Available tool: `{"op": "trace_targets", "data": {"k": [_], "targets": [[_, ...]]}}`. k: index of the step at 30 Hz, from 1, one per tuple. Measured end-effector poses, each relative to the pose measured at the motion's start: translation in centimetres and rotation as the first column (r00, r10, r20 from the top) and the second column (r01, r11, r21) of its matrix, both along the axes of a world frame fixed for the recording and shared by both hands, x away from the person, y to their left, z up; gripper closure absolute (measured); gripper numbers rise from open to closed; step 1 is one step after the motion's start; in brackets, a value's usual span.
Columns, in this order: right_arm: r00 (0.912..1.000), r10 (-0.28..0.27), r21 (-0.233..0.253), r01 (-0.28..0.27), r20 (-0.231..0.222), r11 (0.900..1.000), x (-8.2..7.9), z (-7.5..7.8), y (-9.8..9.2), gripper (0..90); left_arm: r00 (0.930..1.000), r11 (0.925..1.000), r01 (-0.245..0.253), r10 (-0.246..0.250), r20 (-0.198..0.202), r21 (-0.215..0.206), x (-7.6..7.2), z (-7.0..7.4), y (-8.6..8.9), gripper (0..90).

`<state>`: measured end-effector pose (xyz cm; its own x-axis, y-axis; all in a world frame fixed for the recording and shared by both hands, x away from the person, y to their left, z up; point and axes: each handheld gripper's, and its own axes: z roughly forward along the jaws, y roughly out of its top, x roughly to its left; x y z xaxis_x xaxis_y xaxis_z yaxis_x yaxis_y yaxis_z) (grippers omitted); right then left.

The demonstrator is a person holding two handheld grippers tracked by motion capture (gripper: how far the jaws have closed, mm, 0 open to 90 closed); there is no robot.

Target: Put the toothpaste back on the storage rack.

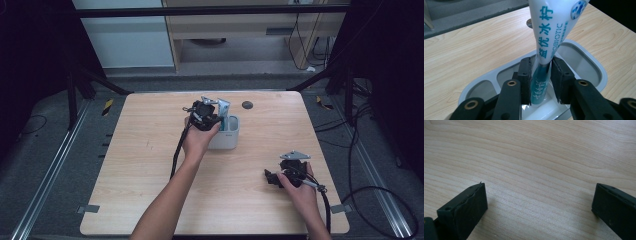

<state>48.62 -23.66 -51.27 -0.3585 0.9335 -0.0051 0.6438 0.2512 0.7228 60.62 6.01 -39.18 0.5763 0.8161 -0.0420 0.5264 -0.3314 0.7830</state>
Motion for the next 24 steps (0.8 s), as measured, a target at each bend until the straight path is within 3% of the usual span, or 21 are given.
{"op": "trace_targets", "data": {"k": [24], "targets": [[1.0000, 0.000, 0.000, 0.000, 0.000, 1.000, 0.0, 0.0, 0.0, 0.3, 0.9995, 0.9998, 0.020, -0.020, 0.026, 0.008, -1.3, 0.6, 0.1, 62.3]]}}
